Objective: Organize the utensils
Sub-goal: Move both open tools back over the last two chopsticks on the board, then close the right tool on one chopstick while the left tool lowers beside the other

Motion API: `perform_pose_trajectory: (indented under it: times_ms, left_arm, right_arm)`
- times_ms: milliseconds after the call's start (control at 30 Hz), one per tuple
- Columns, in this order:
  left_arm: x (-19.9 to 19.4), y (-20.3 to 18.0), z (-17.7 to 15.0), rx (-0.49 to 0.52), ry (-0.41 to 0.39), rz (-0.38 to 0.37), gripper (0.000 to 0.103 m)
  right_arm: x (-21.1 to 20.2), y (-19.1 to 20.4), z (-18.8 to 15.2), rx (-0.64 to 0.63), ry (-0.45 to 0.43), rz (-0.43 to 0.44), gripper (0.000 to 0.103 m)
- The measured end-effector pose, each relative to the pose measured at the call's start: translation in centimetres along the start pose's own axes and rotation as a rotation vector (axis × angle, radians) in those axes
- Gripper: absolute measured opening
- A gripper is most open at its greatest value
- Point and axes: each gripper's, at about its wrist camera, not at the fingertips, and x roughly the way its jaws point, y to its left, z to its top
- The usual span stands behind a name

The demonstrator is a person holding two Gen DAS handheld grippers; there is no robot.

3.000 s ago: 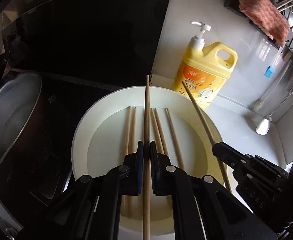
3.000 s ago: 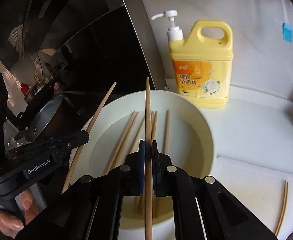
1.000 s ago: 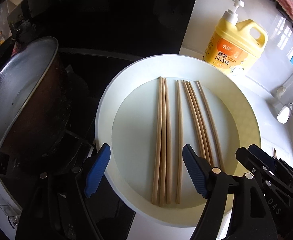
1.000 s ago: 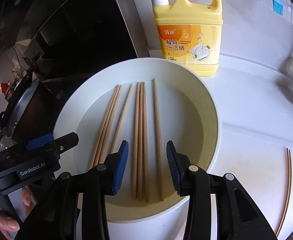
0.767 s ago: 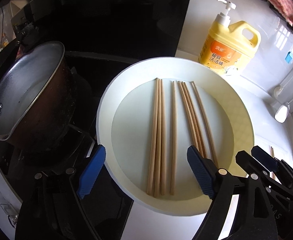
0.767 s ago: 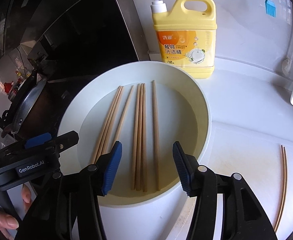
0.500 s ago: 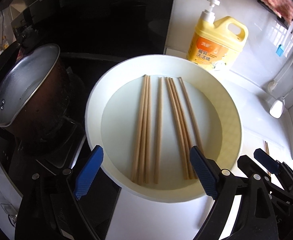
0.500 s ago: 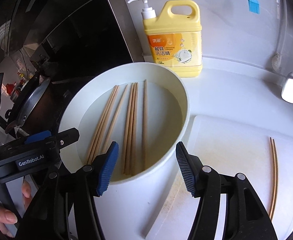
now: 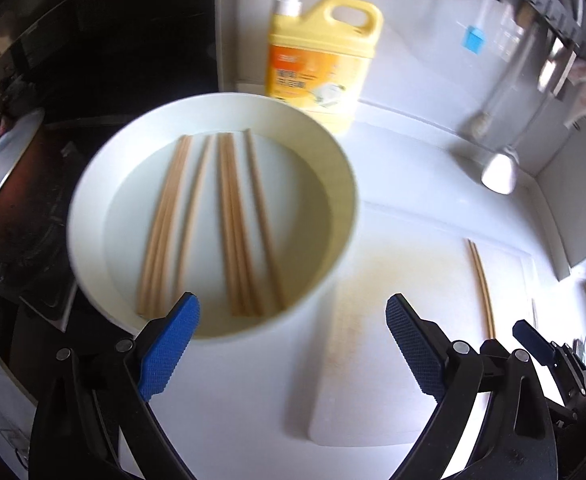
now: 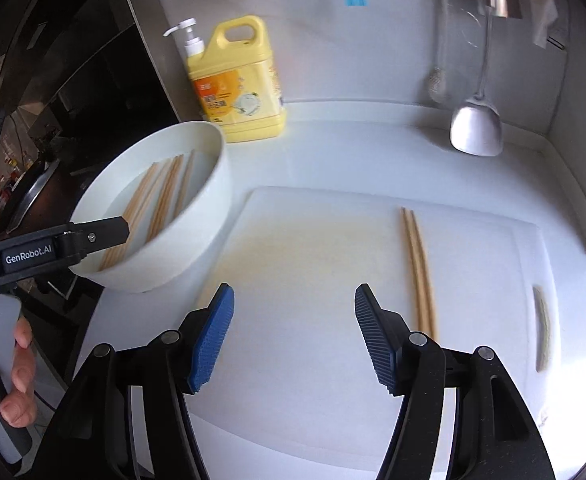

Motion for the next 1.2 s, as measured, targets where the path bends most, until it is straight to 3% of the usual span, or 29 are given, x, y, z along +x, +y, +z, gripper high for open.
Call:
perform_pose_trajectory:
  times_ms: [233,500,833,1200]
  left_arm:
    - [1.1,-5.0,-1.6,0.028,0.023,-0.029,0.093]
    - [3.2,-9.2,-3.7,0.058,0.051,-0.005,0.093]
    - [4.6,-11.1,-5.0,0.050,0.064,0.019,0.093]
    - [5.1,-11.1,-5.5,0.045,0.082,0.042,0.093]
  right_arm:
    - [-1.3,-6.9,-2.8,0.070,0.013,-0.104,0.060]
    - [0.4,-11.1,-3.6,0.065,0.016,-0.133,0.060]
    - [3.4,-11.8,-3.6,-0.004,0.033,-0.099,0.060]
    - [4.5,-11.6,-3.9,-0.058,0.030,-0.120,0.060]
